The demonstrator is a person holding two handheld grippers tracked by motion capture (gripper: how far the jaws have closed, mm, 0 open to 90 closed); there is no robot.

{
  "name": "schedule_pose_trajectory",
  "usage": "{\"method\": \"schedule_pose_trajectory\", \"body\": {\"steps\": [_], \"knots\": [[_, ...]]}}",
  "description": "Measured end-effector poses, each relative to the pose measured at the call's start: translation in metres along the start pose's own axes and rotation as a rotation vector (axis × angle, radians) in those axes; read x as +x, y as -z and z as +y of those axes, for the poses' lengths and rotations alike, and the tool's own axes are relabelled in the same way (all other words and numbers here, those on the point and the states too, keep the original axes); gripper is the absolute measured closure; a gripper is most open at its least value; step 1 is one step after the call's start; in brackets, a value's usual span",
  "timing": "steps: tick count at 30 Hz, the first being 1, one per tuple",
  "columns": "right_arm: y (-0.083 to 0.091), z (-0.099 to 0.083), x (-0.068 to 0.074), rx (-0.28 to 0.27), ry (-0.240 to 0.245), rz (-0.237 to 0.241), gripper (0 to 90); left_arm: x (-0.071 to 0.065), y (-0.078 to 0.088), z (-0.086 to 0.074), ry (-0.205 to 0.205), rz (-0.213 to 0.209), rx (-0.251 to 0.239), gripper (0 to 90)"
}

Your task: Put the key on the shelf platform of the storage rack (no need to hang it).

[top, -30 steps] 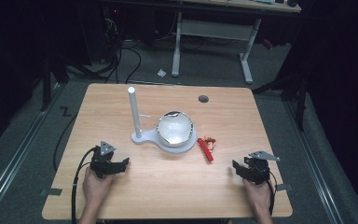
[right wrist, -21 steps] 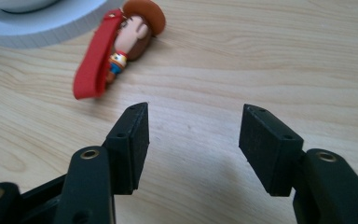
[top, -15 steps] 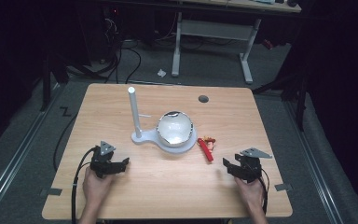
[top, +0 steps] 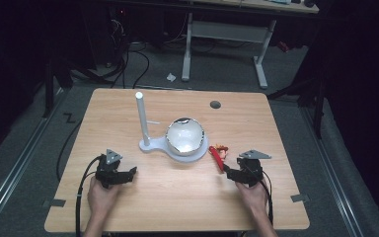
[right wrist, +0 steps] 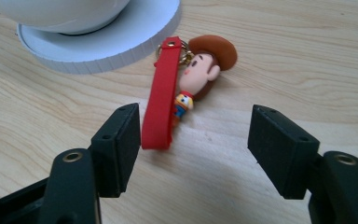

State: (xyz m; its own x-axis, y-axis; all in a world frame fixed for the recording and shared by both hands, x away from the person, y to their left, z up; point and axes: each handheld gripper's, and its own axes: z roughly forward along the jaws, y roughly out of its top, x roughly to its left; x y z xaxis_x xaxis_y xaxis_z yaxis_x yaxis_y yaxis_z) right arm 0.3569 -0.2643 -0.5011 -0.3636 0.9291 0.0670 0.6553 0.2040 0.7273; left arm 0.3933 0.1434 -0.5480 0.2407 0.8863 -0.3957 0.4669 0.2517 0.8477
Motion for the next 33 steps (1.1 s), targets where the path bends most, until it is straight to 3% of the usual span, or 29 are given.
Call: {"method": "schedule_pose_trajectory", "body": {"steps": [5,13,30,33], "knots": [[-0.008,0.009,0.007,0.015,0.012,0.002,32.3,0.0,0.0,0.0,-0.001,-0.001,0.001,19.4],[-0.021,0.019,0.005,0.032,-0.002,0.0,32.1,0.0,0.0,0.0,-0.001,-0.001,0.001,19.4],[-0.052,0.022,-0.005,0.074,-0.109,-0.002,35.0,0.0,0.0,0.0,-0.001,-0.001,0.001,19.4],[-0.055,0.025,-0.004,0.079,-0.106,-0.015,37.0,0.0,0.0,0.0,0.0,-0.001,0.0,19.4]]}}
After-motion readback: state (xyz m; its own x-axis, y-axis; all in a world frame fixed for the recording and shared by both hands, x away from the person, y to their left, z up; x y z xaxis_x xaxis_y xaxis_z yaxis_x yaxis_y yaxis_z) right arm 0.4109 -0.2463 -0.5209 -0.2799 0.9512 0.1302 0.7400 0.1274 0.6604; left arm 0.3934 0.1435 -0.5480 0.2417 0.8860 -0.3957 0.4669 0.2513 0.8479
